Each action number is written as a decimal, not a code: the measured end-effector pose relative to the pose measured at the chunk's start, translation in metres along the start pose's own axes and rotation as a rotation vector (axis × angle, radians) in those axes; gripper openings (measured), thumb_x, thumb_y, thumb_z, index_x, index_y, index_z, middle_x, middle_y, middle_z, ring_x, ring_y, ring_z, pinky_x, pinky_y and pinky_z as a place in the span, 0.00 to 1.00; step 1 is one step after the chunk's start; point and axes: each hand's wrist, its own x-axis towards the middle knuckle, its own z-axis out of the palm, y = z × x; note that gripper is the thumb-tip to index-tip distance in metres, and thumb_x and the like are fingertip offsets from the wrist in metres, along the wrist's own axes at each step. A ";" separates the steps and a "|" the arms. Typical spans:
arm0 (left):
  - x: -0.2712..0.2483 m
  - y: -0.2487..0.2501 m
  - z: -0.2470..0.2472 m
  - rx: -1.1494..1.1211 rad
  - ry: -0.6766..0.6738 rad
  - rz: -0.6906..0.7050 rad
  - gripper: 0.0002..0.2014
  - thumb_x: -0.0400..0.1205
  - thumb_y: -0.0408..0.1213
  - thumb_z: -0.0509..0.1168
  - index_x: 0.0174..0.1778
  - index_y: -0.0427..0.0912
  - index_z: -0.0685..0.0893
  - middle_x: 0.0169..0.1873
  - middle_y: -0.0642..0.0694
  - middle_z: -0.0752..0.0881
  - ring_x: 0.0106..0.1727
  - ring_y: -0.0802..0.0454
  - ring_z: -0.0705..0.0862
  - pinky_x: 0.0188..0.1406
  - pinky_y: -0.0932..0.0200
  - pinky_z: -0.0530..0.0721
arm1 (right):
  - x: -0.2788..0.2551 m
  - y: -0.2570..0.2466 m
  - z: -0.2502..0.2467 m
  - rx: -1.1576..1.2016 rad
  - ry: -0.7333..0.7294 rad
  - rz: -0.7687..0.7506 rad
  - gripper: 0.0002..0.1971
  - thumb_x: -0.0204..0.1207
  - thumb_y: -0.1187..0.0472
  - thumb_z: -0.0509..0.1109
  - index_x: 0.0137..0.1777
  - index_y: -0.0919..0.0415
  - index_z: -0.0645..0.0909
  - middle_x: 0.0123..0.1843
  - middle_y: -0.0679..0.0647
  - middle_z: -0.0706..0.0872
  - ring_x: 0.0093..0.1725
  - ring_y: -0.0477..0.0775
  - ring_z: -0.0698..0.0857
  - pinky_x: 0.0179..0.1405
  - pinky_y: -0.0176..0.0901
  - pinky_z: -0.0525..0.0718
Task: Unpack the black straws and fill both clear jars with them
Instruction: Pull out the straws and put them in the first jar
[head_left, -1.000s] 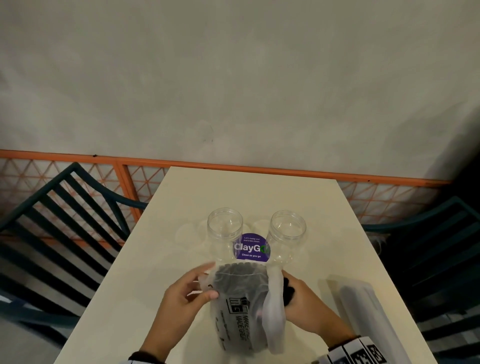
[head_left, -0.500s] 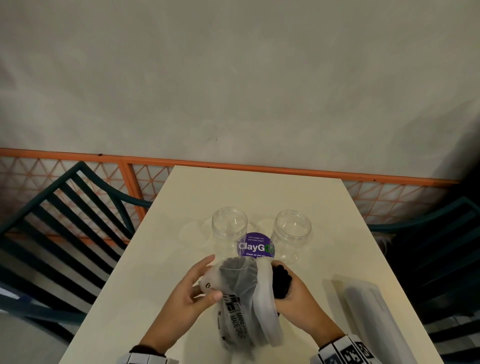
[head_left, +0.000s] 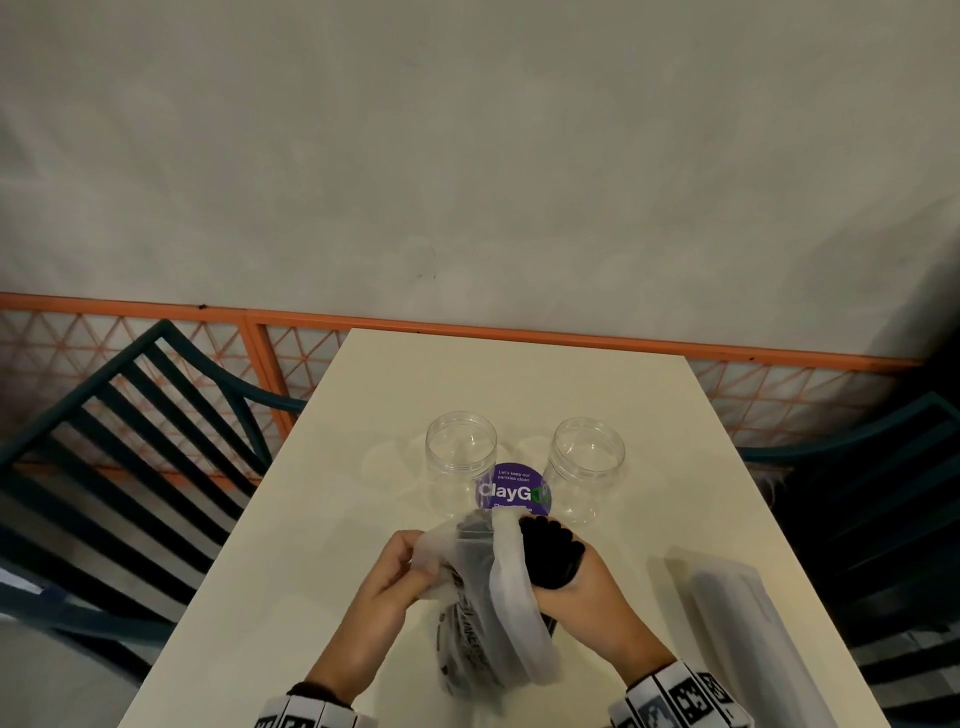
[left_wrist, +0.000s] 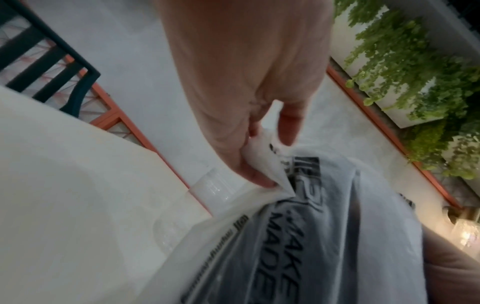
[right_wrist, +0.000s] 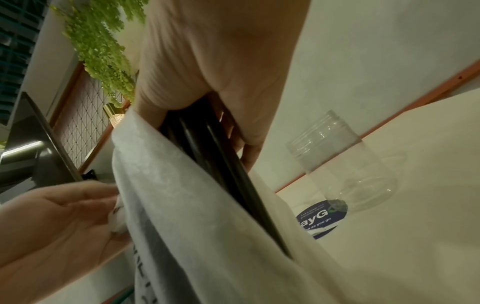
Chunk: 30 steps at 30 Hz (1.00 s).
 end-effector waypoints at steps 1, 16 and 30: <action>-0.001 0.003 0.000 0.031 -0.039 0.008 0.17 0.70 0.42 0.73 0.54 0.47 0.81 0.45 0.54 0.88 0.48 0.54 0.85 0.47 0.61 0.83 | 0.000 -0.001 0.000 -0.012 -0.016 -0.006 0.25 0.60 0.66 0.81 0.55 0.48 0.79 0.49 0.44 0.89 0.53 0.38 0.86 0.47 0.26 0.81; 0.011 0.005 0.000 -0.025 0.073 -0.109 0.10 0.74 0.43 0.63 0.39 0.37 0.76 0.32 0.46 0.79 0.35 0.52 0.77 0.35 0.58 0.73 | -0.004 0.000 0.011 -0.129 -0.257 0.009 0.50 0.54 0.55 0.86 0.72 0.46 0.57 0.69 0.36 0.71 0.66 0.22 0.70 0.59 0.13 0.68; 0.002 0.001 -0.001 -0.134 0.016 -0.110 0.20 0.83 0.26 0.51 0.60 0.57 0.77 0.48 0.36 0.90 0.45 0.47 0.89 0.38 0.62 0.86 | -0.006 0.030 0.024 -0.084 -0.228 0.117 0.47 0.51 0.46 0.86 0.71 0.53 0.69 0.67 0.44 0.81 0.66 0.34 0.78 0.59 0.22 0.76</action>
